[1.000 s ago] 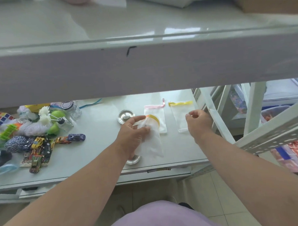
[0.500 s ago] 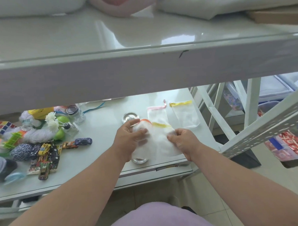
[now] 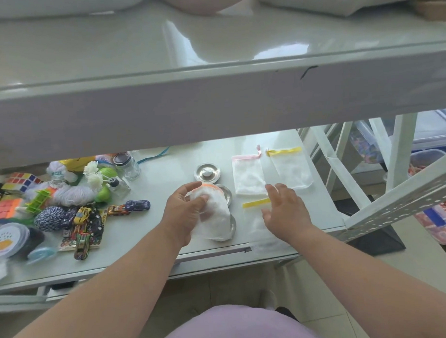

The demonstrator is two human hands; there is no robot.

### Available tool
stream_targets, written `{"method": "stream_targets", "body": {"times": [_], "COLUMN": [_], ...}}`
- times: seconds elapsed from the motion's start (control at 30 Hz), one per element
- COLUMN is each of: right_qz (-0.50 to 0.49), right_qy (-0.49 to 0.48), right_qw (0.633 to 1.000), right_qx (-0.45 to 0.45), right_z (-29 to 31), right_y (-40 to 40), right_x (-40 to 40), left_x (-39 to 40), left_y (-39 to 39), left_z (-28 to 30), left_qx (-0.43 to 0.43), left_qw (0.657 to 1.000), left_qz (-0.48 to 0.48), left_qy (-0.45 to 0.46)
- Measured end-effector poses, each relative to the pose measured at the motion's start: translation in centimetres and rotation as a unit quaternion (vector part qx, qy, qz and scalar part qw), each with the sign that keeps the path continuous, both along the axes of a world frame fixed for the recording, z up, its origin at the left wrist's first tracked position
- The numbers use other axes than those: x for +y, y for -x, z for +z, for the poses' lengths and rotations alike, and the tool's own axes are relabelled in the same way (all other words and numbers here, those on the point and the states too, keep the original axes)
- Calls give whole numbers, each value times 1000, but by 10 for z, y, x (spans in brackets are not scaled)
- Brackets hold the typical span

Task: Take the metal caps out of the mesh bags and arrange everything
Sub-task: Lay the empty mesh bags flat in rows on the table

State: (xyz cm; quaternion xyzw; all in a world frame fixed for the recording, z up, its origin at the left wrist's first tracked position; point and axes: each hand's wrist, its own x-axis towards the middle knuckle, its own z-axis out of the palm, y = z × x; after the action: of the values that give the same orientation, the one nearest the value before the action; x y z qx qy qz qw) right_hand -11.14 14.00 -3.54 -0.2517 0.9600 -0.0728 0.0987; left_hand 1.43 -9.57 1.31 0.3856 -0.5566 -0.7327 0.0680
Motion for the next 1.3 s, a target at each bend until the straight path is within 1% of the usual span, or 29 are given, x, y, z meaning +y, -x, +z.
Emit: {"method": "stream_targets", "body": {"times": [0.07, 0.13, 0.23, 0.37, 0.53, 0.63, 0.7, 0.77, 0.8, 0.87, 0.93, 1.13, 1.23, 1.3], "right_qz": [68, 108, 103, 105, 127, 143, 123, 61, 24, -18, -14, 7, 9, 6], "right_qy": [-7, -23, -34, -31, -44, -7, 39, 30, 4, -47, -57, -37, -40, -23], "right_qw": [998, 993, 992, 992, 989, 989, 992, 997, 999, 999, 997, 998, 997, 997], "right_qx": [-14, -40, -65, -58, -57, -39, 6, 41, 35, -13, -44, -50, -68, -70], "right_z": [-6, -17, -35, -45, -43, -31, -23, -22, -25, -33, -40, -46, -43, -36], "right_y": [8, 15, 26, 50, 63, 62, 66, 77, 82, 92, 101, 130, 131, 123], "right_x": [-4, -9, -18, -34, -40, -35, -23, -5, 6, 22, 26, -1, -8, -5], "left_x": [0, -1, -3, -8, -9, -8, -6, -4, -3, -1, 1, 10, 16, 22], "left_y": [-2, -5, -9, -10, -8, -2, 2, 4, 5, 4, 4, 6, 8, 12], "left_z": [1, 0, -1, 0, 1, 2, 1, 0, -1, -4, -7, -10, -12, -11], "left_qx": [2, 6, 13, 29, 32, 36, 39, 39, 37, 30, 21, 2, 5, 5], "left_qw": [1000, 1000, 999, 998, 997, 996, 997, 997, 997, 997, 998, 998, 998, 998], "left_qz": [5, 12, 22, 43, 60, 61, 54, 47, 45, 44, 44, 46, 44, 39], "left_qy": [1, -4, -22, -40, -45, -46, -49, -53, -52, -49, -43, -32, -41, -49]}}
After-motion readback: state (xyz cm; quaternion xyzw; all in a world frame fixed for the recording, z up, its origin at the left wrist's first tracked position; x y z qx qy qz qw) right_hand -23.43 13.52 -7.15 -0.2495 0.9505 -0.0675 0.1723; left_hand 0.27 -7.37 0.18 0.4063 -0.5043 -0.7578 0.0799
